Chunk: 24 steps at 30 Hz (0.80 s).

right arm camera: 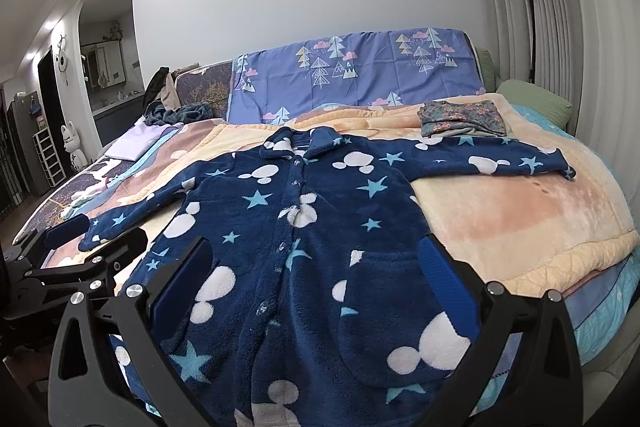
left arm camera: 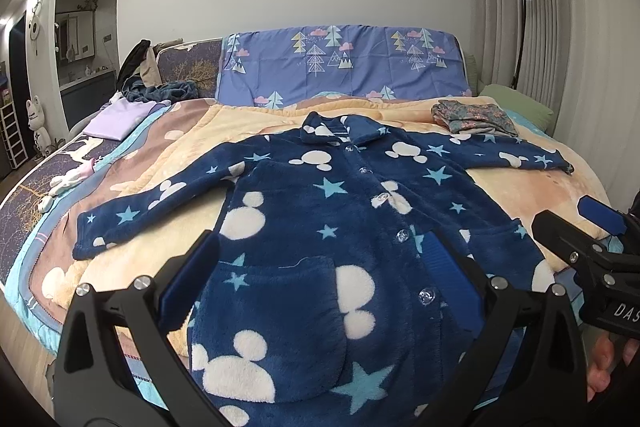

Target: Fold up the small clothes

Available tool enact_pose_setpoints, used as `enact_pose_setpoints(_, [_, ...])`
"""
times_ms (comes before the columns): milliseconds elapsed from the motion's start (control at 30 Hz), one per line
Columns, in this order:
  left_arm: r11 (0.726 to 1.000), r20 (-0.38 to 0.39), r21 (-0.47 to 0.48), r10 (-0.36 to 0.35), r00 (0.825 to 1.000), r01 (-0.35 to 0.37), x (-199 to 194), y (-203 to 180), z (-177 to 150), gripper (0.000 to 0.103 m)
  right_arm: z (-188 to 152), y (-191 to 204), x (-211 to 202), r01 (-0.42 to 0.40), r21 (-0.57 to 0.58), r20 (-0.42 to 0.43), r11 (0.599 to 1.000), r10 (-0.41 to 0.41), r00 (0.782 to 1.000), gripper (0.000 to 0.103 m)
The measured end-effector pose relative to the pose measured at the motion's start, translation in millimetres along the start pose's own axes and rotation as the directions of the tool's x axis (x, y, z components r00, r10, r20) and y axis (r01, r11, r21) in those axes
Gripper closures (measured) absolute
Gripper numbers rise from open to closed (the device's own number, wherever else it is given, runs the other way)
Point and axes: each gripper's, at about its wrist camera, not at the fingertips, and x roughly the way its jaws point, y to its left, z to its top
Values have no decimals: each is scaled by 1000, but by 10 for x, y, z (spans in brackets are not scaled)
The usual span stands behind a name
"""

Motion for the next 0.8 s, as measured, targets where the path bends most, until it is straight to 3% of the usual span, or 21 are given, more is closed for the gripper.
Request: enact_pose_setpoints(800, [999,-20,-38,-38,999,37,92,73,19,5,21,-21,-13,-19,18,22,1000,18,1000,1])
